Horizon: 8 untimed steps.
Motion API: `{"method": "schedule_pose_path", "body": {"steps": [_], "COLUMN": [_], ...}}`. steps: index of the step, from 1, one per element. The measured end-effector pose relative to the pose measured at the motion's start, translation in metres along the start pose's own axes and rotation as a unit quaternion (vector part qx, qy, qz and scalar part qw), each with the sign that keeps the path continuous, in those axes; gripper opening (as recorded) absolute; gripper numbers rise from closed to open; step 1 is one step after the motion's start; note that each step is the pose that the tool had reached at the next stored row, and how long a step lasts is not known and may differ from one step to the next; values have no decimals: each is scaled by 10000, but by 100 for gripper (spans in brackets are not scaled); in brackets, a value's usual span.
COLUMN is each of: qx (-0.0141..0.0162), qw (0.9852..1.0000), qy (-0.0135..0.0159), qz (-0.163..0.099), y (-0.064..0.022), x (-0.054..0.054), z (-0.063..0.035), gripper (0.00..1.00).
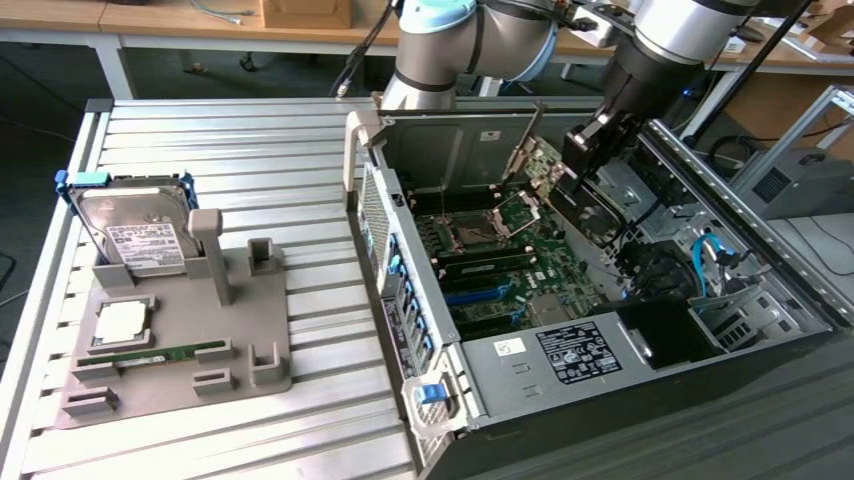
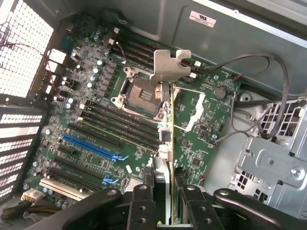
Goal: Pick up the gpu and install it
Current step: 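Insert the gpu into the slot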
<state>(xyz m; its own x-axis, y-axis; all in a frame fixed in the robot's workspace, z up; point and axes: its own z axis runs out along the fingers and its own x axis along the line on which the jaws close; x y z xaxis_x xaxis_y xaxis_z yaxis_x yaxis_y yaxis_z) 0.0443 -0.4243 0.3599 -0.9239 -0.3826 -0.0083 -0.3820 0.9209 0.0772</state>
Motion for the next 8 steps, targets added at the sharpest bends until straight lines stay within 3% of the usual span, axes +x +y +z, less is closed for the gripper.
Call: {"method": "schedule_pose_path", "body": {"steps": [8], "qx": [-2], "qw": [9998], "qy": [16], "qz": [-210], "y": [0], "x": [0], "z": [0], "gripper": [27]}}
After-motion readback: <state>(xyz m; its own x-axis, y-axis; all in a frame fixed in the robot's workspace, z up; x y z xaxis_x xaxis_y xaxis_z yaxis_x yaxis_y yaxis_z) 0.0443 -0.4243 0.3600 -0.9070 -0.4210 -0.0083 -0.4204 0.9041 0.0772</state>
